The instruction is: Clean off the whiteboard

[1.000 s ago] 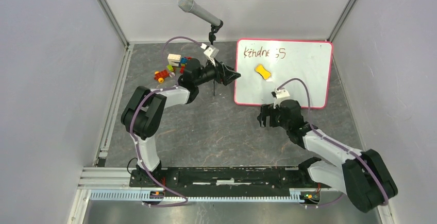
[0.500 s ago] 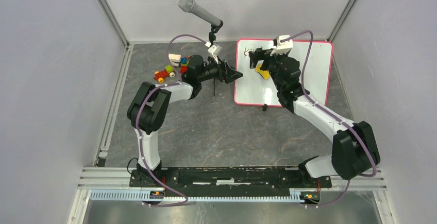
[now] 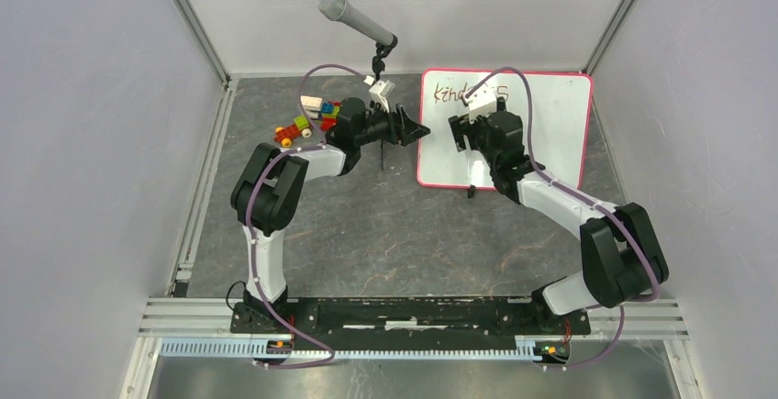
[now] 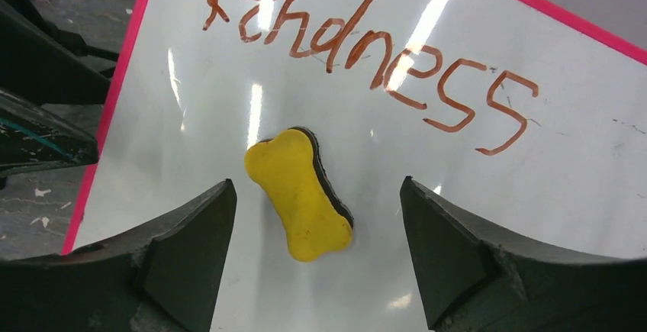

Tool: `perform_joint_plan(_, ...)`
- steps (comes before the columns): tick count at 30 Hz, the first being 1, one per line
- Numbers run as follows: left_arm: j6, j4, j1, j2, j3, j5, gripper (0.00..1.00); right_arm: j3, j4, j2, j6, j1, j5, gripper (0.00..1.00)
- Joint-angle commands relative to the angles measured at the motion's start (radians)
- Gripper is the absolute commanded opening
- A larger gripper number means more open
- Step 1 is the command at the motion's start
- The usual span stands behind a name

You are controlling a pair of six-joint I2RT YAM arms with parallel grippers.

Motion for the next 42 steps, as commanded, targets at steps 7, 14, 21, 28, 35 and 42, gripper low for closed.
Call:
perform_joint_plan(7, -0.051, -0.043, 0.002, 0.087, 0.101, -0.012, 0.68, 0.084, -0.025, 0.128, -0.056, 0.0, -0.005, 0.65)
perform_joint_plan(14, -0.048, -0.032, -0.002, 0.065, 0.068, -0.057, 0.59, 0.07, 0.005, 0.116, -0.044, 0.0, 0.029, 0.62)
perform_joint_plan(21, -0.048, 0.005, -0.035, 0.061, 0.049, -0.093, 0.54, 0.077, 0.016, 0.122, -0.044, 0.0, 0.043, 0.64)
perform_joint_plan(28, -0.041, 0.008, -0.056, 0.073, 0.051, -0.142, 0.47, 0.084, 0.035, 0.127, -0.029, -0.006, 0.092, 0.48)
perform_joint_plan(35, 0.021, -0.015, -0.085, 0.062, 0.04, -0.23, 0.38, 0.085, 0.048, 0.132, -0.001, -0.028, 0.106, 0.33)
perform_joint_plan(42, 0.077, -0.088, -0.108, 0.063, 0.051, -0.344, 0.29, 0.063, 0.072, 0.101, 0.154, -0.146, 0.083, 0.21)
